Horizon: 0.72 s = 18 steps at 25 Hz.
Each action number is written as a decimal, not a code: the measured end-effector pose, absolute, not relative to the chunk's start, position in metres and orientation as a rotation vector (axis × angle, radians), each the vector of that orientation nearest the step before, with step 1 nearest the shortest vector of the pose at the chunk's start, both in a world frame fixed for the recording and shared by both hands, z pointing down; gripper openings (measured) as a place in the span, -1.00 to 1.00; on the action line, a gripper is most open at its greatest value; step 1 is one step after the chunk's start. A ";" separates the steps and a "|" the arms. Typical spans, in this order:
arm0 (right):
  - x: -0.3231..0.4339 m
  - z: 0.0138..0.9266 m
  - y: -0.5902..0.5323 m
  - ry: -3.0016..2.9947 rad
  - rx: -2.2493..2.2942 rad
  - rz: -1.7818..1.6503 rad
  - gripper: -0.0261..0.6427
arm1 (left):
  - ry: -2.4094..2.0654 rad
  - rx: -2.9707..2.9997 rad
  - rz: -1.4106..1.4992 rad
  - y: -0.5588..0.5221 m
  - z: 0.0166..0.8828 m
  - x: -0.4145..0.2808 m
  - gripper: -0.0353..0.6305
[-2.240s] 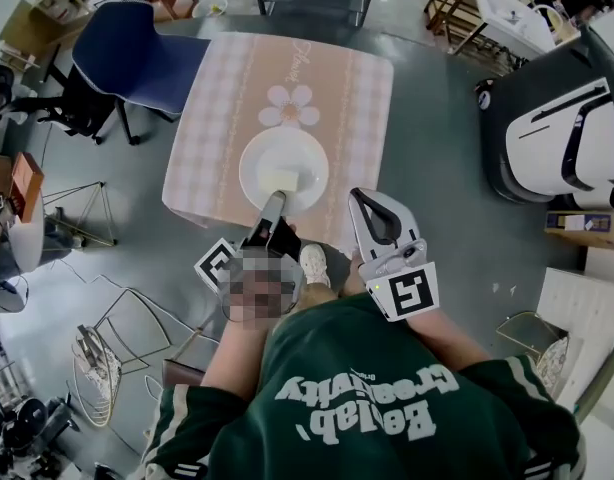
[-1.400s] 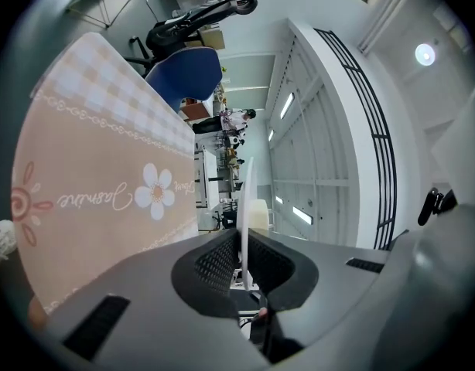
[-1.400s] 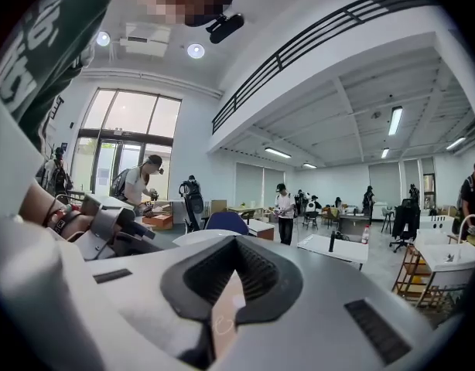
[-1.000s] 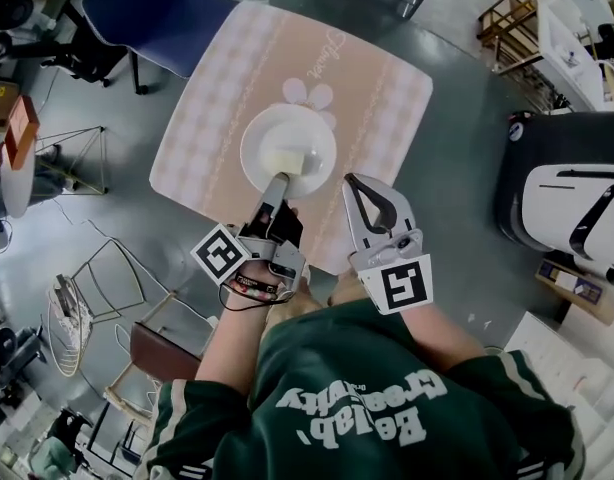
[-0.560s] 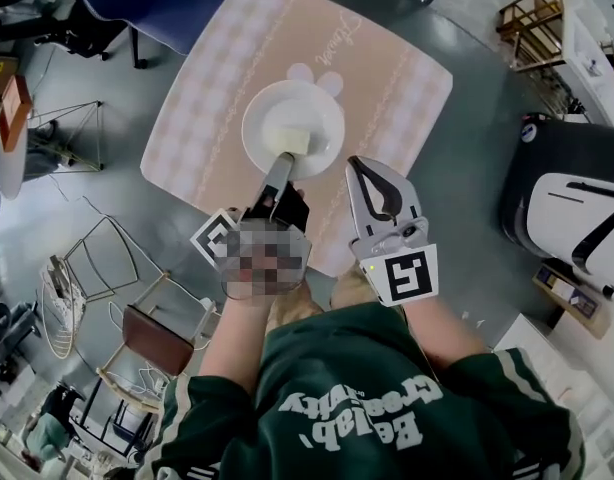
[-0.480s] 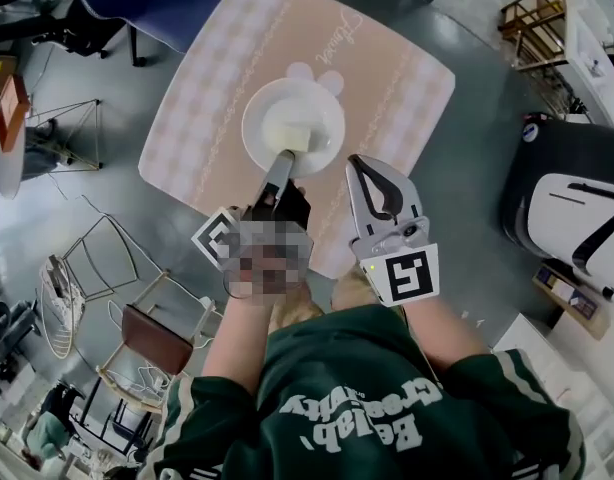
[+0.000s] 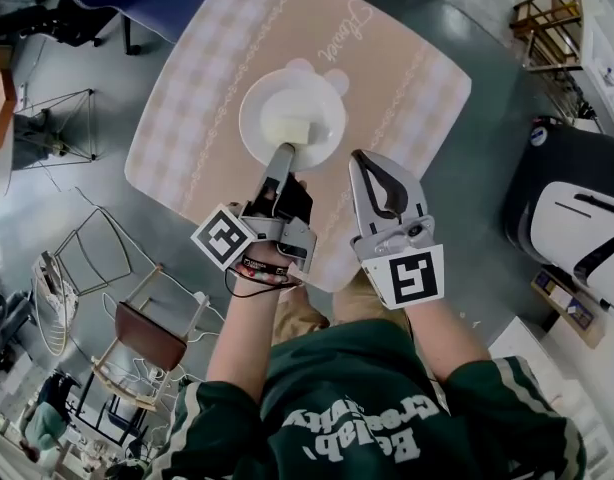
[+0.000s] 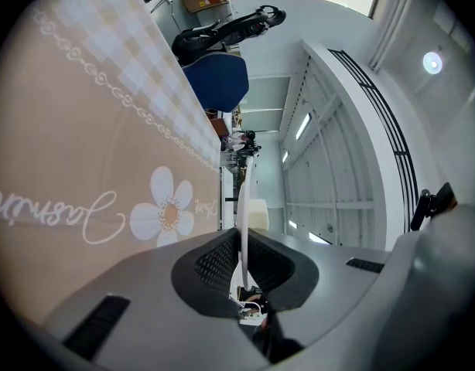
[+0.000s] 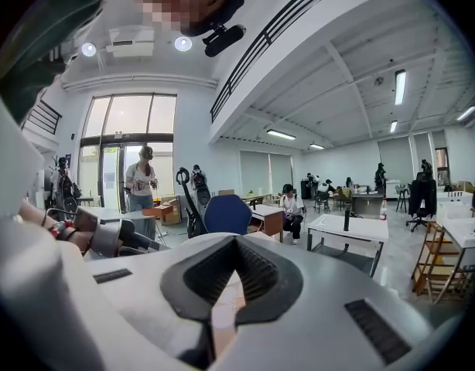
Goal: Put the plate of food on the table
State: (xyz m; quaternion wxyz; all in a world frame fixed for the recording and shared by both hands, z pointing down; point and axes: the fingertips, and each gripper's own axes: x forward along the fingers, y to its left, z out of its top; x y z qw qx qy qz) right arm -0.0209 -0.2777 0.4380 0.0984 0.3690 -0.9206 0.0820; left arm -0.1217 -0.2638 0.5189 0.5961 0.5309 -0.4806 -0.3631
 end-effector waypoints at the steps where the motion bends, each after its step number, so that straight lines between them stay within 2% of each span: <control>1: -0.023 0.441 -0.281 -2.725 1.088 0.243 -0.88 | -1.121 1.230 -0.841 -0.266 0.522 -0.123 -0.81; 18: -0.030 0.485 -0.315 -2.704 1.033 0.319 -0.88 | -1.155 1.138 -0.833 -0.290 0.579 -0.128 -0.81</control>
